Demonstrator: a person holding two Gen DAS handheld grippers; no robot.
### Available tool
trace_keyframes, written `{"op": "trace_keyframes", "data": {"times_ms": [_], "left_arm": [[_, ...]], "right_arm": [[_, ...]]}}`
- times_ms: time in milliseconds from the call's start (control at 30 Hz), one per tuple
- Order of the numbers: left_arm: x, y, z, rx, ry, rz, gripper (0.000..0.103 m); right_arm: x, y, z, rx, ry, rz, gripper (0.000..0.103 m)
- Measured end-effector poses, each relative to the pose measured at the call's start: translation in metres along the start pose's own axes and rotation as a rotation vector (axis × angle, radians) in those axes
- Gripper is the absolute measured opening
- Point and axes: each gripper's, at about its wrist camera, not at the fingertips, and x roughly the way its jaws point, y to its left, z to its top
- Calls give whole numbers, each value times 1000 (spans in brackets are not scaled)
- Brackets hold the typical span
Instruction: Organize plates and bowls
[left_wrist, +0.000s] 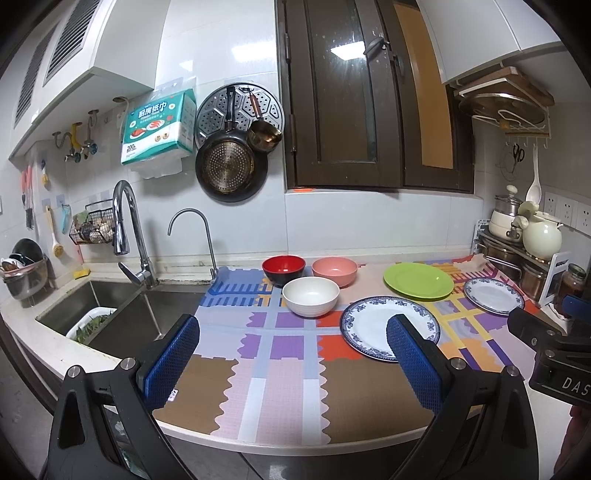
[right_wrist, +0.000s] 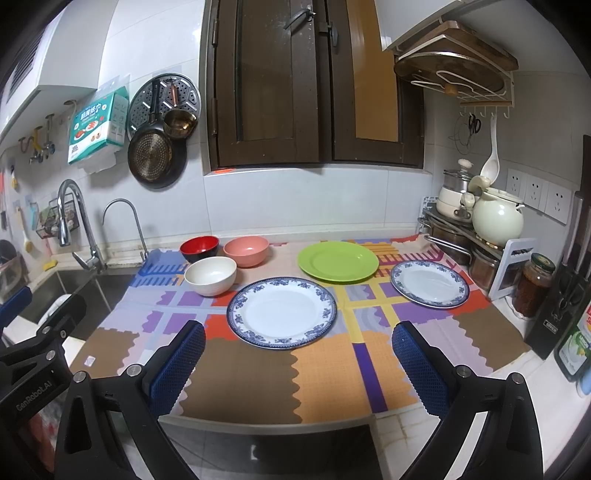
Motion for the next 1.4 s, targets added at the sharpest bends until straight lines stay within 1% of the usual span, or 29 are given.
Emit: {"op": "trace_keyframes", "data": {"times_ms": [433,633,800,933,1100,1400], "left_arm": [[6,5,0,7,7,-9,103],[24,18,-2,25,35,-34,103],[42,22,-8,60,84,-56,103],[52,25,-9,64,94,-66,103],[73,22,-6,77,119,-74,103],[130,1,4,97,164,-92,103]], "right_arm": [[2,3,-1,-1,3,-4,102],[13,15,-1,2,23,-16,102],[23,26,-6,11,37,-42,102],[35,30,-11,32,74,-46,102],[50,34,-9,29,97,-50,102],[93,26,8,32,108,-91,102]]}}
